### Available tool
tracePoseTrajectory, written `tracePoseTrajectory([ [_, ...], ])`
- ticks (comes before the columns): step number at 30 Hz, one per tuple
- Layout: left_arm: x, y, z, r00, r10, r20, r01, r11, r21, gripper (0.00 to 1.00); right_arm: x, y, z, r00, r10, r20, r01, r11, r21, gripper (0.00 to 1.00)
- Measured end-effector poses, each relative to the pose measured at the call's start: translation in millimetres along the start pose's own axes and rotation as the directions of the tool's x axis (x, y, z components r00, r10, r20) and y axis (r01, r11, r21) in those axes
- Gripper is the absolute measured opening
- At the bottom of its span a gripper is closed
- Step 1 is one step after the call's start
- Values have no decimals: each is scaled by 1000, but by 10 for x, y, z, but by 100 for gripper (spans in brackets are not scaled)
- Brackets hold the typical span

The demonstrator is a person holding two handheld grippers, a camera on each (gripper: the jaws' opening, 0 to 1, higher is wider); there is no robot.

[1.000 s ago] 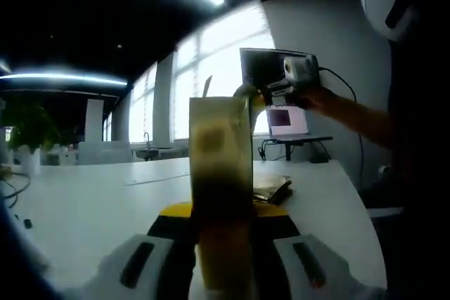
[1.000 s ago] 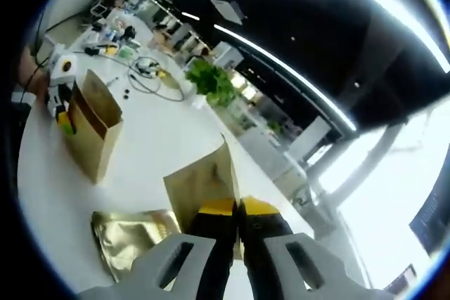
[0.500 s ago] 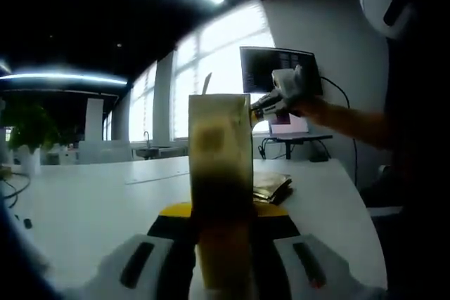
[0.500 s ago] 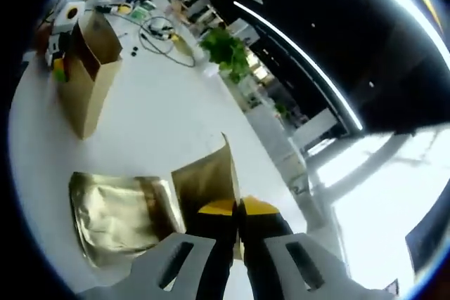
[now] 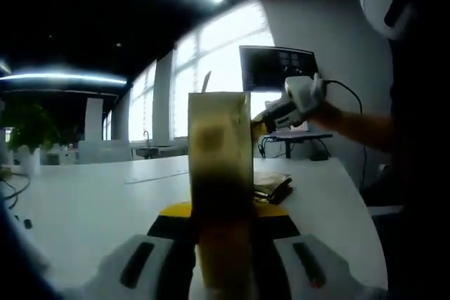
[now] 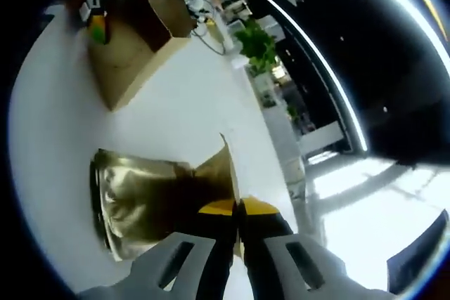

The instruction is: Extract single mask from mask box in order stack masks on table

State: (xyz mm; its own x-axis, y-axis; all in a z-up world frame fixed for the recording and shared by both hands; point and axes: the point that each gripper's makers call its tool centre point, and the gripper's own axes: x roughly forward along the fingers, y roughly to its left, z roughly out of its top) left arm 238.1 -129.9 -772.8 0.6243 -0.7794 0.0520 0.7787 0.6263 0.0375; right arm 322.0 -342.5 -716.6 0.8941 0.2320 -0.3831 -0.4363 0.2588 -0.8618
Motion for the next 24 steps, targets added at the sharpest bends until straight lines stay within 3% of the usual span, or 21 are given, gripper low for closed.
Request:
tracePoseTrajectory([
  [9,0,-9,0,1000,-3,0,3,1000,1,31,-52,407,-12,998,59,-28,-59,998,-28,0],
  [24,-3,-15,3,1000,-2,-1,2,1000,3,31,-32,731,-72,992,113,-51,-115,992,-43,0],
])
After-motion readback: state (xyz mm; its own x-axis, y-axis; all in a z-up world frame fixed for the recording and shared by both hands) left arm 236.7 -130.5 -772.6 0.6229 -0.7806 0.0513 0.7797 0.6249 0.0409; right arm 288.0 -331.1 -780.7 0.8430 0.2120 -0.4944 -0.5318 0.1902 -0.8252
